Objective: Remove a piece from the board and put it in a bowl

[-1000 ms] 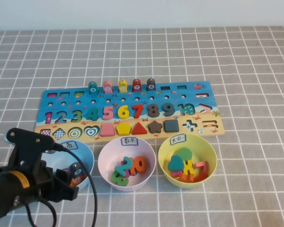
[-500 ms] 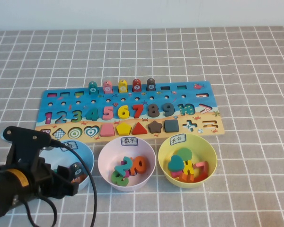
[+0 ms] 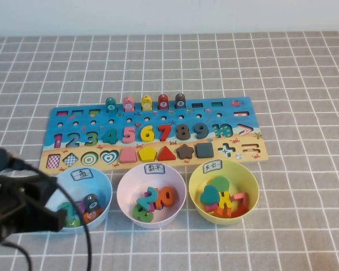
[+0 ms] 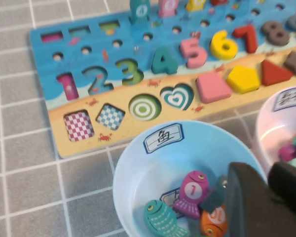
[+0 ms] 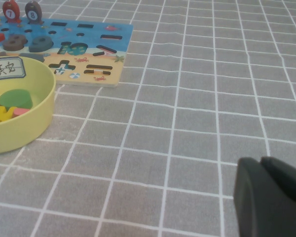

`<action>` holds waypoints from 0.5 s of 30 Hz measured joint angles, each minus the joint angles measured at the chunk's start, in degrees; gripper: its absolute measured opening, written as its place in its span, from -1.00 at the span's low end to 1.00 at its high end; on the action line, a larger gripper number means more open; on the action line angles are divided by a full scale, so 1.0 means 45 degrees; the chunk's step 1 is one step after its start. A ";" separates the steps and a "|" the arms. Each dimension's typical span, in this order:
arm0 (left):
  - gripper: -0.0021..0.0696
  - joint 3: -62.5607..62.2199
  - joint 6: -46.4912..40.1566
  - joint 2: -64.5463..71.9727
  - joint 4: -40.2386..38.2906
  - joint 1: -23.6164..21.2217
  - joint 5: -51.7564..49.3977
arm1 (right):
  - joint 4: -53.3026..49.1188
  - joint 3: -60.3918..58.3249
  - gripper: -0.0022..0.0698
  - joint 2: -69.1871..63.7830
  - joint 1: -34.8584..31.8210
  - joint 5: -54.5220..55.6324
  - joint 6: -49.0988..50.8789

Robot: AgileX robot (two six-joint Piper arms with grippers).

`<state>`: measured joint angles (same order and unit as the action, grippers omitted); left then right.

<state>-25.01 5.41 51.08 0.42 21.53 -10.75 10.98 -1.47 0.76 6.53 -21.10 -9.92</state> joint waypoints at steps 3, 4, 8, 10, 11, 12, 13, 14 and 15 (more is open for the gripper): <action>-0.85 0.0000 0.0000 -0.1484 0.0000 0.0000 -0.0924 | 0.0000 0.0000 -0.99 0.0000 0.0000 0.0000 0.0000; -0.88 0.0000 0.0000 -0.1933 0.0000 0.0000 -0.1185 | 0.0000 0.0000 -0.99 0.0000 0.0000 0.0000 0.0000; -0.93 0.0000 0.0000 -0.4292 0.0000 0.0000 -0.2092 | 0.0000 0.0000 -0.99 0.0000 0.0000 0.0000 0.0000; -0.94 0.0037 0.0000 -0.5364 0.0000 0.0000 -0.2496 | 0.0000 0.0000 -0.99 0.0000 0.0000 0.0000 0.0000; -0.94 0.0064 0.0000 -0.5918 0.0024 0.0000 -0.2721 | 0.0000 0.0000 -0.99 0.0000 0.0000 0.0000 0.0000; -0.94 0.0093 0.0000 -0.6431 0.0024 0.0000 -0.2949 | 0.0000 0.0000 -0.99 0.0000 0.0000 0.0000 0.0000; -0.94 0.0122 0.0000 -0.6810 0.0024 0.0000 -0.3186 | 0.0000 0.0000 -0.99 0.0000 0.0000 0.0000 0.0000; -0.94 0.0122 0.0000 -0.7232 0.0024 0.0000 -0.3416 | 0.0000 0.0000 -0.99 0.0000 0.0000 0.0000 0.0000; -0.94 0.0122 0.0000 -0.7589 0.0024 0.0000 -0.3609 | 0.0000 0.0000 -0.99 0.0000 0.0000 0.0000 0.0000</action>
<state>-24.46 5.41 16.93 0.53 21.53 -26.99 10.98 -1.47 0.76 6.53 -21.10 -9.92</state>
